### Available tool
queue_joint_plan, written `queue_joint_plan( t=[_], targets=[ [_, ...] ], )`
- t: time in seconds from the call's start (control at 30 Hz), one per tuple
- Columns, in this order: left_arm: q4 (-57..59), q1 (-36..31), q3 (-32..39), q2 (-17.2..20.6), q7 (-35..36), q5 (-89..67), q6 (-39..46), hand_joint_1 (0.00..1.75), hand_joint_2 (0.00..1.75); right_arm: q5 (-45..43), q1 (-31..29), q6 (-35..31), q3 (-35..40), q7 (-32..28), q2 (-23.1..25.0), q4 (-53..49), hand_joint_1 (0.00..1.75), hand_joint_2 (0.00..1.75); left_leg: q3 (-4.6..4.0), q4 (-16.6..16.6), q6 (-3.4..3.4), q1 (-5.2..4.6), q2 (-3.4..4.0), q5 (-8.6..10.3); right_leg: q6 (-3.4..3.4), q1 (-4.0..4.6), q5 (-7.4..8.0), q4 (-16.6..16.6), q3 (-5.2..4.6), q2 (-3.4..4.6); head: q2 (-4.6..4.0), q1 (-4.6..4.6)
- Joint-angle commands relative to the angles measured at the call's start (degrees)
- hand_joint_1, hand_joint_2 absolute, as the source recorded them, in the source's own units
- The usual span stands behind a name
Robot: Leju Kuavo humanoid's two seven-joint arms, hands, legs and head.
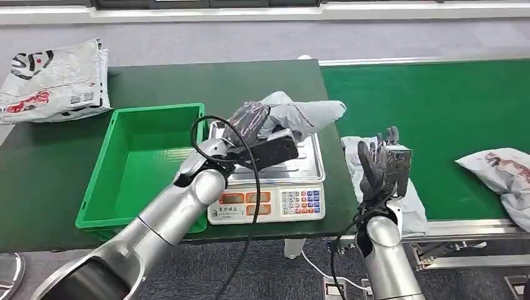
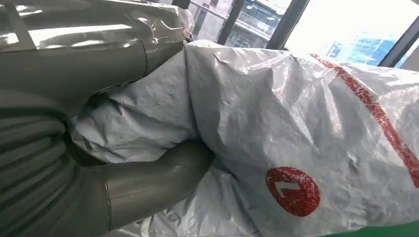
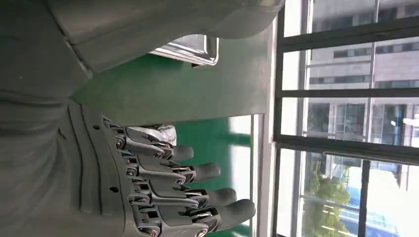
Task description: Moved the parcel from conveyor to table for the left to box.
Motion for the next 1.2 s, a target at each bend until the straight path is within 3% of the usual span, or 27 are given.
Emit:
queue_joint_plan(
  t=[0.03,0.1,0.2,0.23,0.27,0.37,0.4,0.53,0.57,0.63,0.73,0.8,0.97,1.03,1.07,1.2],
  targets=[
    [-3.6,-4.2,3.9,5.4,3.6,-6.1,13.6,1.75,1.75,-3.5,-1.8,0.5,-0.9,-2.6,-3.0,5.0,0.0,1.75,0.18,-0.2,0.01,0.0,0.13,0.01,-0.04,0.02,0.05,-0.2,0.15,0.11,0.0,0.0],
    [0.7,-5.5,3.8,7.3,6.0,-18.8,25.8,1.75,1.75,-3.9,-4.0,-0.6,0.4,-2.9,-2.9,7.0,0.0,1.75,0.09,0.0,0.0,-0.01,0.3,-0.03,-0.03,-0.01,0.06,0.0,0.02,0.29,-0.02,0.02],
    [10.0,-6.8,7.4,8.8,12.5,-34.6,33.7,1.75,1.75,-5.0,-5.9,-2.4,1.9,-2.8,-2.8,8.8,0.0,1.75,0.18,-0.2,-0.02,-0.03,0.53,0.03,-0.07,-0.02,0.18,-0.1,0.03,0.51,0.0,0.0],
    [16.4,-7.3,8.6,11.9,21.7,-44.9,29.0,1.75,1.75,-4.5,-5.9,-3.0,1.9,-2.0,-2.3,9.0,0.0,1.75,0.19,-0.2,-0.02,-0.01,0.5,0.04,-0.07,0.0,0.19,-0.1,0.05,0.49,-0.02,0.02],
    [20.3,-3.8,12.0,15.1,33.6,-53.3,33.7,1.75,1.75,-3.1,-5.5,-3.1,1.7,-1.2,-1.6,8.2,0.0,1.75,0.23,-0.2,-0.04,-0.01,0.54,0.07,-0.08,0.0,0.22,-0.2,0.07,0.53,0.0,0.0],
    [14.9,1.2,16.1,18.3,32.6,-56.3,33.7,1.75,1.75,-2.3,-4.5,-2.4,1.3,-0.3,-1.5,7.0,0.0,1.75,0.62,-0.5,-0.11,-0.09,0.91,0.07,-0.12,-0.08,0.24,-0.3,0.29,0.9,0.0,0.02],
    [16.4,1.0,15.1,18.6,33.7,-56.3,33.7,1.75,1.75,-2.3,-4.3,-1.9,1.2,-0.1,-1.5,6.8,0.0,1.75,0.44,-0.3,-0.07,-0.07,0.57,0.02,-0.07,-0.07,0.11,-0.1,0.28,0.56,0.0,0.02],
    [23.5,-0.7,14.8,17.3,35.8,-56.3,33.3,1.75,1.75,-1.3,-4.1,-0.6,1.0,0.3,-1.4,7.2,0.0,1.75,0.48,-0.3,-0.24,0.05,0.99,-0.02,-0.27,0.05,0.19,0.0,0.02,0.94,0.0,-0.02],
    [24.8,-0.7,16.2,16.8,35.5,-56.3,29.7,1.75,1.75,-0.9,-4.4,0.0,0.9,0.4,-1.3,7.6,0.0,1.75,0.25,-0.2,-0.26,0.04,0.47,0.1,-0.2,0.12,0.11,0.0,-0.02,0.46,0.0,0.0],
    [26.1,-0.3,18.0,16.6,34.7,-56.3,24.4,1.75,1.75,-0.5,-5.1,0.8,1.0,0.4,-1.2,8.5,0.0,1.75,0.11,-0.2,-0.3,0.03,0.27,0.14,-0.22,0.16,0.07,0.0,-0.1,0.26,-0.02,0.0],
    [26.5,0.5,20.3,16.3,33.2,-55.4,21.0,1.75,1.75,-0.6,-5.9,1.6,1.1,0.4,-1.4,9.7,0.0,1.75,0.0,-0.2,-0.31,0.02,0.22,0.14,-0.22,0.09,0.08,0.1,-0.15,0.23,0.0,0.0],
    [27.4,1.4,24.0,15.5,28.4,-52.7,15.8,1.75,1.75,-1.0,-6.9,2.5,1.4,0.1,-2.0,11.8,0.0,1.75,0.11,-0.3,-0.28,0.06,0.28,0.13,-0.21,0.12,0.12,-0.1,-0.02,0.28,-0.02,0.0],
    [30.4,0.7,24.6,15.8,25.1,-54.0,2.7,1.75,1.75,-2.1,-7.6,3.4,2.2,-1.1,-2.7,13.8,0.0,1.75,-0.02,-0.2,-0.3,0.07,0.13,0.15,-0.24,0.09,0.08,0.0,-0.14,0.14,0.0,0.0],
    [29.2,1.6,29.4,14.7,20.0,-48.0,4.3,1.71,1.75,-2.4,-7.2,3.3,2.3,-1.4,-3.0,13.5,0.0,1.75,-0.05,-0.2,-0.31,0.08,0.14,0.14,-0.24,0.09,0.08,0.0,-0.18,0.15,0.0,0.0],
    [29.1,1.4,29.4,14.4,19.8,-47.9,4.1,0.0,1.75,-2.5,-6.8,3.4,2.4,-1.4,-3.2,13.1,0.0,1.75,-0.01,-0.2,-0.3,0.08,0.19,0.13,-0.24,0.1,0.09,0.0,-0.15,0.2,-0.02,0.0],
    [26.5,0.6,31.3,13.5,19.2,-44.5,9.6,0.0,1.75,-3.2,-5.6,3.2,3.0,-0.7,-3.6,11.6,0.0,1.75,-0.15,-0.1,-0.29,0.09,-0.02,0.14,-0.22,0.12,0.03,0.1,-0.24,-0.01,0.0,0.0]
  ],
)
